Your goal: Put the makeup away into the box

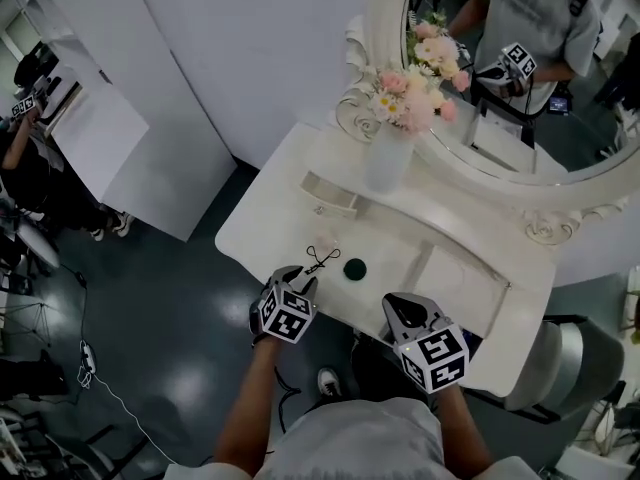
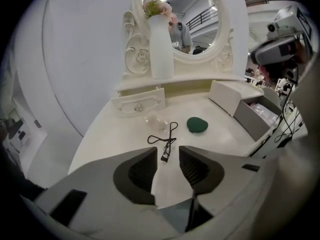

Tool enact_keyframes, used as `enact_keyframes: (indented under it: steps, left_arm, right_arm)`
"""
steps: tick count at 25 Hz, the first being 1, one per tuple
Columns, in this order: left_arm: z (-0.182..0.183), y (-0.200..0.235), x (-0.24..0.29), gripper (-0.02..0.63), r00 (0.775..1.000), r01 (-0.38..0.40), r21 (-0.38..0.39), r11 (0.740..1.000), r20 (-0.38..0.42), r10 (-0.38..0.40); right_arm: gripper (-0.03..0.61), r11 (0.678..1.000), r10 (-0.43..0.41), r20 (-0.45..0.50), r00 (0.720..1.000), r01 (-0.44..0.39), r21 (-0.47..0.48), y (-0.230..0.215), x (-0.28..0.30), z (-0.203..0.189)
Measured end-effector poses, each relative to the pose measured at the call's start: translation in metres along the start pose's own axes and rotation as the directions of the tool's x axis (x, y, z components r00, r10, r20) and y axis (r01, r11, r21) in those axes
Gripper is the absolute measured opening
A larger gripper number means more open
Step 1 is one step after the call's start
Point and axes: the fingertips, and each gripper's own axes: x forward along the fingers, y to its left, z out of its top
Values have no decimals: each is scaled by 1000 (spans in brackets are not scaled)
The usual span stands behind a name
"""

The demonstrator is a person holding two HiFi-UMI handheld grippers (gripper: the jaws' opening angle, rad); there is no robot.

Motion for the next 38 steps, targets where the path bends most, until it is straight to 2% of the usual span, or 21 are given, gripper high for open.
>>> enact_keyframes:
  steps: [4,7,8,10,12,22,29,34,38]
  left_arm:
    - [-4,-3,20,158,1000,7,22,1000,-26,-6]
    - [-3,-1,28,158,999,-26,35,999,-18,27]
    - [-3,-1,29,150,999,-43,46,998,-14,44]
    - [-2,1,30,78,997,-73,62,995,-6,74]
    - [-2,1,30,60,996,-86,68,994,-5,87]
    - [13,-26,-8,43,994,-101,127,987,49,95]
    - [39,-88,-48,43,992,-32,246,969,124,1]
    - [62,-142,-63,43,983,43,338,940,152,-99]
    - [73,-189,-64,43,970,119,407,906,146,-193]
  right_arm:
    - [2,1000,-8,-17,1000,8,16,-8,-1,-9]
    - [2,999,-17,-25,1000,18,28,-12,-6,-13]
    - [2,999,-23,-26,999,24,29,-14,-8,-13]
    - [2,999,-38,-24,999,39,33,-17,-13,-13]
    - [2,998,-49,-21,999,49,38,-19,-17,-15]
    - [2,990,-125,13,992,124,70,-24,-59,-32]
    - [2,972,-201,47,978,194,136,-23,-96,-52]
    - [2,957,-250,49,967,239,165,-22,-121,-67]
    - [2,946,-281,51,958,268,181,-22,-141,-78]
